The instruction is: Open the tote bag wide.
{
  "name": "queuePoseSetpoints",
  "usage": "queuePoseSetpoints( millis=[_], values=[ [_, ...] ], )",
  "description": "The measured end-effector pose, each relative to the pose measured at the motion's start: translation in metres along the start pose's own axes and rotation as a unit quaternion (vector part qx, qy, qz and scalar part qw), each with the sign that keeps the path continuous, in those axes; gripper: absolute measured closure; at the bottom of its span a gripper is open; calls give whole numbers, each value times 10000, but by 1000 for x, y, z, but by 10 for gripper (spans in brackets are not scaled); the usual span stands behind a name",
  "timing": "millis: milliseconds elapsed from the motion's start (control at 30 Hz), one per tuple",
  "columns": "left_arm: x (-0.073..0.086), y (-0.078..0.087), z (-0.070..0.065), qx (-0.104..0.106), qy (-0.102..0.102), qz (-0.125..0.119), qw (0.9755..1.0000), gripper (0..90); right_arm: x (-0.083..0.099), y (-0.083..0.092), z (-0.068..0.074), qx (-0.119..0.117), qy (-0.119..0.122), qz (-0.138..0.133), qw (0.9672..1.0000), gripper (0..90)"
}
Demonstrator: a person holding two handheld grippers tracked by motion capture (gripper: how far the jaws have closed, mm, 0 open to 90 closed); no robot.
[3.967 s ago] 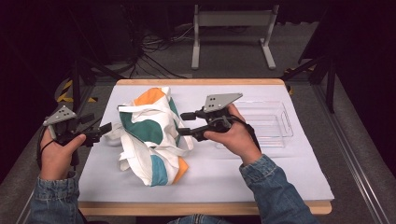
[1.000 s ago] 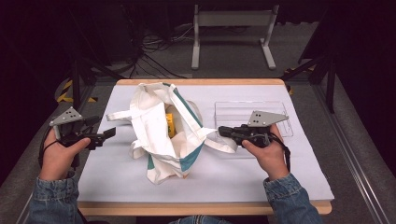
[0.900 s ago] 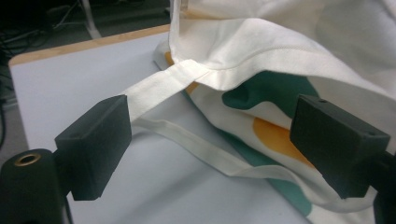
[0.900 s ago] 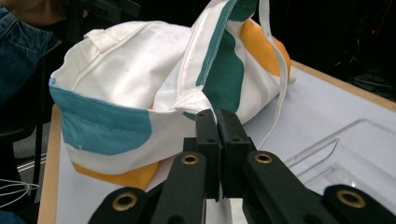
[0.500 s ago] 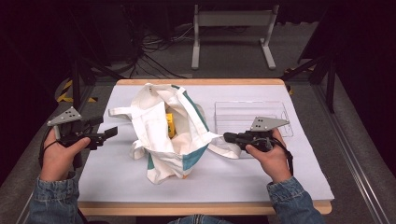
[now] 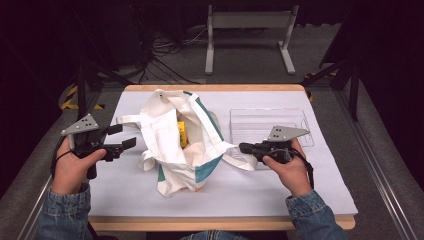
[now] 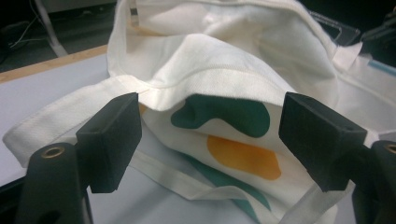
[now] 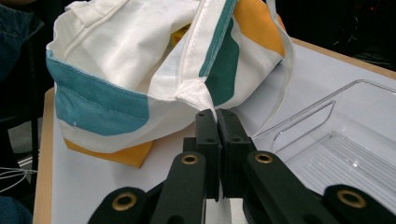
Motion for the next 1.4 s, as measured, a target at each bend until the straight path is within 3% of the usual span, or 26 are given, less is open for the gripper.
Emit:
queuePoseSetpoints(
  millis=[167, 267, 500, 567, 633, 767, 900, 1000, 1167, 1400],
  values=[
    [6, -10, 0, 29, -232, 319, 9992, 240, -1, 1, 1, -63, -70, -54, 9999, 879],
    [8, -18, 2, 7, -143, 340, 9993, 205, -1, 2, 2, -85, -100, -78, 9999, 879],
    [-1, -37, 7, 29, -215, 145, 9997, 206, 0, 4, 4, -114, -202, -131, 9996, 879],
    [-5, -44, 6, 204, -155, 13, 9997, 205, 0, 5, 4, -86, -199, -126, 9997, 879],
    [-8, -49, 5, 235, -302, -64, 9992, 219, 2, 5, 5, -70, -198, -115, 9997, 878],
    [-12, -55, 0, 291, -499, -174, 9982, 315, 2, 4, 6, -94, -206, -121, 9997, 878],
    [-13, -54, -4, 214, -800, -158, 9964, 601, 0, 3, 9, -145, -175, -131, 9997, 878],
    [-11, -48, -5, 82, -839, 3, 9964, 817, -2, 2, 10, -172, -151, -140, 9996, 879],
    [-12, -37, -3, -129, -884, -72, 9960, 841, -1, -1, 11, -214, -131, -97, 9996, 879],
    [-9, -13, 7, -427, -944, 54, 9946, 842, 1, -4, 11, -236, -127, -34, 9996, 880]
  ],
)
Point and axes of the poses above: each handheld gripper's, and its own axes: y roughly backward along the jaws, x roughly out of its underside, z roughly to its left, the point moved 8 cm from there along -y, roughly forward along the jaws, and after that the axes turned 10 degrees about x, right-handed, at the moved point
